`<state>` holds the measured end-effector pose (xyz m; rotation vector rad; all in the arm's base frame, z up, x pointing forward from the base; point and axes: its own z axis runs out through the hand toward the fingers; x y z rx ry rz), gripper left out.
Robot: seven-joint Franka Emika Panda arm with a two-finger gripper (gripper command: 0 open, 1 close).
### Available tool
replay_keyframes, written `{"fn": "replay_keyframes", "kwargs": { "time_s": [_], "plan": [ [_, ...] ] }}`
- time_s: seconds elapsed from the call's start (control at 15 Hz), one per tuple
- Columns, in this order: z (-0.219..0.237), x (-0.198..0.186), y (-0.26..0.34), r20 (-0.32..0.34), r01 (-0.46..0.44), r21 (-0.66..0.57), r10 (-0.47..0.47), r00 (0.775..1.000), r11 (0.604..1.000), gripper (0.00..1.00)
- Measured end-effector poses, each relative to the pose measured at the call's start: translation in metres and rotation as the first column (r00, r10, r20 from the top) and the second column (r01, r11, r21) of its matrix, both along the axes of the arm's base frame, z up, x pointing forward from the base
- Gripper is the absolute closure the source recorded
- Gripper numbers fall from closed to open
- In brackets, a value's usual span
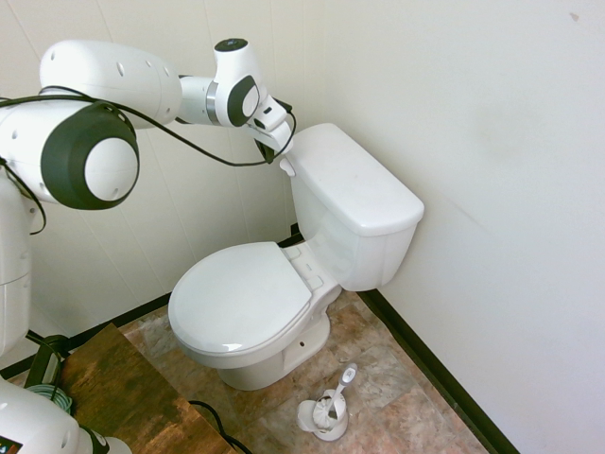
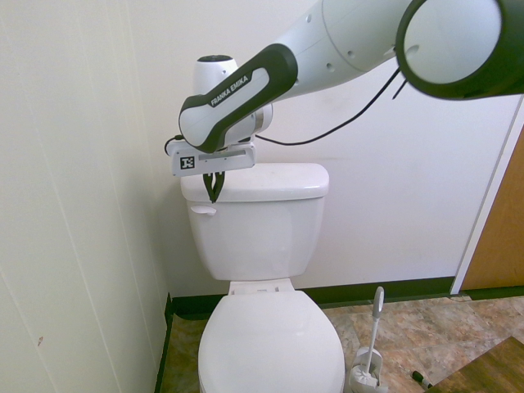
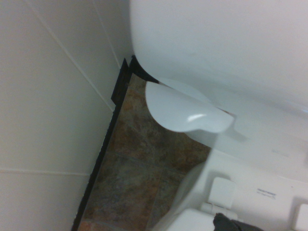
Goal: Flush the toilet
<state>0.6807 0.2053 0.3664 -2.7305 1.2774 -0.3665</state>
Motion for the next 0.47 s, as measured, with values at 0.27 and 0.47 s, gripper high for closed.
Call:
{"fn": "replay_keyframes", "kwargs": {
  "time_s": [0.27,0.47],
  "plan": [
    [0.019,-0.038,-0.037,0.000,0.004,0.007,-0.004,1.000,1.000,1.00],
    [0.016,-0.074,-0.057,-0.005,0.007,0.013,-0.007,1.000,1.000,1.00]
  ]
}}
